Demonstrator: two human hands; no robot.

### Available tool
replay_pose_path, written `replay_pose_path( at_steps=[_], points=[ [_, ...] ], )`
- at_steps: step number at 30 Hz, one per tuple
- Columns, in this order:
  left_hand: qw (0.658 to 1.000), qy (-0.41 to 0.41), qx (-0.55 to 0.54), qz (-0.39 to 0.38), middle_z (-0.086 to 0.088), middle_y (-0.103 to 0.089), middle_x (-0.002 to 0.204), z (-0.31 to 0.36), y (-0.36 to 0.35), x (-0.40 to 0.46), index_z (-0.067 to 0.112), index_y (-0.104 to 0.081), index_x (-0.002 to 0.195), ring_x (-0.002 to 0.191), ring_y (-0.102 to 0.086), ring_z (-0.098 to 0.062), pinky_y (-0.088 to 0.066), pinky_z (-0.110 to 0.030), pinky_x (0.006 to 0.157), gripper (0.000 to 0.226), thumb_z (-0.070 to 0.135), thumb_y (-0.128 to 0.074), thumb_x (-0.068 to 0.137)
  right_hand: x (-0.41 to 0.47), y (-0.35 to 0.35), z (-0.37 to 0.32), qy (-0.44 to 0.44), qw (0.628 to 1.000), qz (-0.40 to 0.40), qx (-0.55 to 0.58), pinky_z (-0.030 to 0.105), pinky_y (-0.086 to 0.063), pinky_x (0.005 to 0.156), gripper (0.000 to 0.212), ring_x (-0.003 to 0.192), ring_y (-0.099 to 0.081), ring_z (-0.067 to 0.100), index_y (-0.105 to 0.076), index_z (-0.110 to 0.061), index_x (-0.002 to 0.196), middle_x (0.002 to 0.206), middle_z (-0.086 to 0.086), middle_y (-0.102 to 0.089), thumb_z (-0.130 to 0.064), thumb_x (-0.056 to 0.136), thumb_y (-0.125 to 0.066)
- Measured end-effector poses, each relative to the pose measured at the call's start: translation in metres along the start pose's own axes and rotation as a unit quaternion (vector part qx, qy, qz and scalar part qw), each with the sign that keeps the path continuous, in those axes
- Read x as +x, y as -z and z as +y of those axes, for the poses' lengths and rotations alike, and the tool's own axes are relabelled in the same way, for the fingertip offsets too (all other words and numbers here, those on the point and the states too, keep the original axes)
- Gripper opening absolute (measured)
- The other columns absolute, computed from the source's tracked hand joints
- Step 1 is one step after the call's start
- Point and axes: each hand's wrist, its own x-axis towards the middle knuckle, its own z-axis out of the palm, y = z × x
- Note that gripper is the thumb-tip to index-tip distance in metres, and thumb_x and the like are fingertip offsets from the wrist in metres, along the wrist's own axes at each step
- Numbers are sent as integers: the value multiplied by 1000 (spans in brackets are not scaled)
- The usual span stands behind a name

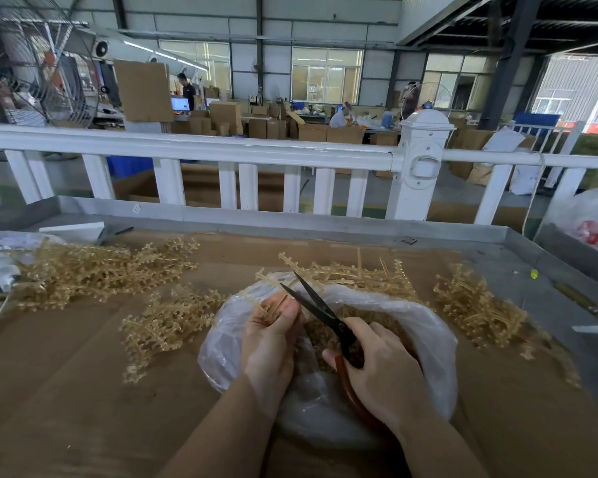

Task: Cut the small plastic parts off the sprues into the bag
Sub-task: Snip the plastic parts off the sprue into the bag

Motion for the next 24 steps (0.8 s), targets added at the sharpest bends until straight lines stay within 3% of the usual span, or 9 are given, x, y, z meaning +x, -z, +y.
replay_pose_path(
  at_steps=[4,12,24],
  points=[
    [1000,5,4,-11,-15,-69,90,1,1,-1,1,-63,98,81,-66,-22,-55,-28,77,17,-9,-55,86,0,0,1,3,1000,-9,-8,20,-41,85,48,106,-49,8,-48,-35,128,107,-15,-57,-56,85,-54],
    [1000,0,-2,-3,-9,-73,74,1,0,0,1,-63,95,67,-72,-16,-57,-22,57,17,-10,-51,89,-1,0,2,24,999,-21,-14,20,-42,84,46,104,-48,8,-47,-38,124,103,-16,-54,-60,83,-51],
    [998,-30,51,-34,-13,-70,74,-2,-2,-2,-2,-64,87,67,-69,-20,-59,-25,62,18,-14,-52,85,1,0,1,23,1000,-8,-2,20,-42,80,41,100,-51,7,-49,-40,119,100,-16,-55,-60,84,-50]
  ],
)
